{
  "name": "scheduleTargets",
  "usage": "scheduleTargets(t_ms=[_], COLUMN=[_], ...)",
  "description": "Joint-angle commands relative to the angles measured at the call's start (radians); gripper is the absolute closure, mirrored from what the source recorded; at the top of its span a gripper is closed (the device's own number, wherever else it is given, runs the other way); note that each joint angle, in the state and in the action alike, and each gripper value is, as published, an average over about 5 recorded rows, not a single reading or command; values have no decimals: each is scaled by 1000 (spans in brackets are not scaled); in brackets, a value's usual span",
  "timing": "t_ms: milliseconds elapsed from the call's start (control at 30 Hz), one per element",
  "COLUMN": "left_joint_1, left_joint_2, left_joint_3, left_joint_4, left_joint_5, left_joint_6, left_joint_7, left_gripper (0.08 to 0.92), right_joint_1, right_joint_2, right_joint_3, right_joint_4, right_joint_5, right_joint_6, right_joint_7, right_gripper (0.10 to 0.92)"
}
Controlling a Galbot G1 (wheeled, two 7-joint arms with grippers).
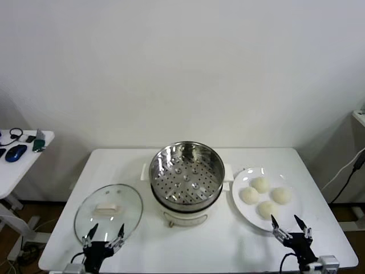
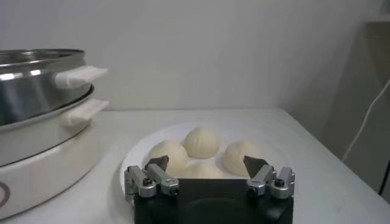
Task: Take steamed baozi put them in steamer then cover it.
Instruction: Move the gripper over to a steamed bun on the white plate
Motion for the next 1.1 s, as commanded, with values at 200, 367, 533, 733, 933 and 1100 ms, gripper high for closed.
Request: scheduleTargets(t_ms=[200,367,533,733,933,1100], left_joint_1=[-7,-1,11,22,19,18], left_joint_2=[4,2,-3,-3,2,7], left_joint_3=[12,15,20,23,23,22], left_joint_4=[-19,-24,-22,-18,-7,4], left_joint_5=[14,26,33,36,36,32], left_joint_6=[7,5,2,-2,-5,-8], left_joint_7=[6,11,13,16,18,21], left_gripper=[177,177,177,177,177,177], right_joint_1=[909,1492,2017,2291,2287,2173], right_joint_2=[-458,-643,-562,-427,-311,-254], right_joint_3=[-513,-1157,-1725,-2059,-2135,-2079], right_joint_4=[-376,-563,-768,-834,-857,-880], right_joint_5=[-177,-347,-507,-421,-296,-275], right_joint_6=[-206,-38,227,252,164,78], right_joint_7=[-347,-902,-1252,-1371,-1347,-1270], right_gripper=[203,203,203,203,203,203])
